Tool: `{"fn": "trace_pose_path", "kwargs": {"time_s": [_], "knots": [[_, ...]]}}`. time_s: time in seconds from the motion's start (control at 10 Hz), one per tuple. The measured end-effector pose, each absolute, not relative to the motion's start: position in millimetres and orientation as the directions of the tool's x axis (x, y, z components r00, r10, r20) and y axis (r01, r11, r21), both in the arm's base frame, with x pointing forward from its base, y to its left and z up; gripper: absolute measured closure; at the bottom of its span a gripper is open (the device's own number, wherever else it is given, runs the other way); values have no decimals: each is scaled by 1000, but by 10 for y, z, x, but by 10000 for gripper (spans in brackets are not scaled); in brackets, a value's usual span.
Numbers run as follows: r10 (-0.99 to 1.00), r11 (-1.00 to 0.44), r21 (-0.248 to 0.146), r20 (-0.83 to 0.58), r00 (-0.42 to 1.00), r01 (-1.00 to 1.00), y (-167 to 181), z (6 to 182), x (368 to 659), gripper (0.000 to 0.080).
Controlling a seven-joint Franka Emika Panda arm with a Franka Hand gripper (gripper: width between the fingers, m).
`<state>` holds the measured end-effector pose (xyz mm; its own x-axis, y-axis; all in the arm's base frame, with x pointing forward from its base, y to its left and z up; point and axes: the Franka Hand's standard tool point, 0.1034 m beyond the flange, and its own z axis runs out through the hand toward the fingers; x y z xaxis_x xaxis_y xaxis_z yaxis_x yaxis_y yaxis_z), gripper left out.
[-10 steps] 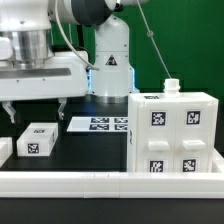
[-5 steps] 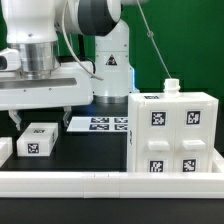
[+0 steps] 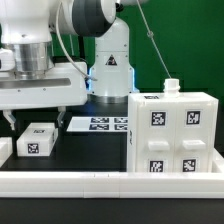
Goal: Assemble cabinet
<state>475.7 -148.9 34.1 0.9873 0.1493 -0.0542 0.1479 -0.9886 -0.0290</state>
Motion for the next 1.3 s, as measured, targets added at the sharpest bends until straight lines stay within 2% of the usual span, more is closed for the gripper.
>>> {"fn": "trace_pose_path", "kwargs": {"time_s": [0.4, 0.8, 1.1, 1.2, 1.3], "knots": [[152, -988, -32, -65, 986, 150, -1476, 283, 4725, 150], [154, -988, -31, -76, 985, 152, -1471, 151, 4683, 150], [160, -987, -31, -77, 984, 158, -1474, 140, 4676, 150], [160, -987, -31, -77, 984, 158, -1474, 141, 4677, 248], [160, -987, -31, -77, 984, 158, -1474, 141, 4677, 246]]}}
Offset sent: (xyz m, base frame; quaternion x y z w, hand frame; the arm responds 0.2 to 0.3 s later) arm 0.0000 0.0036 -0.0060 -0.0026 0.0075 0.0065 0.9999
